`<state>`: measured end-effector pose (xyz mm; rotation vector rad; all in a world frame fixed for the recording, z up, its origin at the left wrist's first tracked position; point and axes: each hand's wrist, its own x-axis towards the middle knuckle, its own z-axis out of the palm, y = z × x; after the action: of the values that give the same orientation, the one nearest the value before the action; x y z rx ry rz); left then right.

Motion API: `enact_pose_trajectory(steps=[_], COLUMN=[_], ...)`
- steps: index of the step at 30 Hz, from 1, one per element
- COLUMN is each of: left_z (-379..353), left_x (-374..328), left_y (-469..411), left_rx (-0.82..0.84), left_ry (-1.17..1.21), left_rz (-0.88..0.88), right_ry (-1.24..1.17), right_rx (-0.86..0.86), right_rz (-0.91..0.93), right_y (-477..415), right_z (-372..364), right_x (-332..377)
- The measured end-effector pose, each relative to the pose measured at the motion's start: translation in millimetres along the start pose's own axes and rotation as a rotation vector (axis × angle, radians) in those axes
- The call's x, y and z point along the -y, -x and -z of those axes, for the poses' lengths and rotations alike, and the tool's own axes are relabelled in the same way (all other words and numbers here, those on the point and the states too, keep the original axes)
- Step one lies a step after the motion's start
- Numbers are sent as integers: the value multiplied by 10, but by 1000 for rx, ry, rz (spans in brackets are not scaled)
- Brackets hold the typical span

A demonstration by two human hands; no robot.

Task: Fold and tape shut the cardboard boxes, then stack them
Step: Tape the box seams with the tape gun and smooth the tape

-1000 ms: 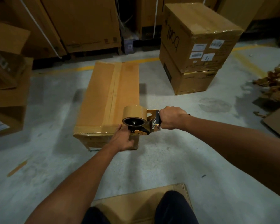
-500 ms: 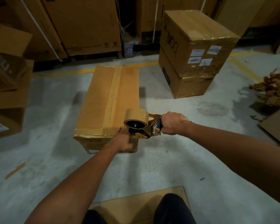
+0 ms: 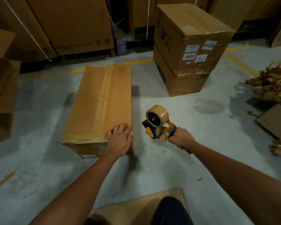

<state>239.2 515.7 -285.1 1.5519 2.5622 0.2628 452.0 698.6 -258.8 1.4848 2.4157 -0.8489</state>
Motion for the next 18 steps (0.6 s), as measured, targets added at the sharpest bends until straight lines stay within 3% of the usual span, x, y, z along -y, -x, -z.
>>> enact_pose_trajectory(steps=[2, 6, 13, 18], left_z=[-1, -128, -352, -519], left_x=[-10, 29, -37, 12], left_y=[-136, -267, -287, -298], left_rx=[-36, 63, -66, -190], left_ry=[-7, -68, -217, -271], left_rz=[10, -19, 33, 1], right_ry=[-273, -745, -1063, -1227], right_rx=[-11, 49, 173, 209], right_rz=[-80, -333, -524, -556], right_y=[-54, -292, -763, -933], right_z=[-228, -665, -1324, -1635], right_x=[34, 38, -99, -175])
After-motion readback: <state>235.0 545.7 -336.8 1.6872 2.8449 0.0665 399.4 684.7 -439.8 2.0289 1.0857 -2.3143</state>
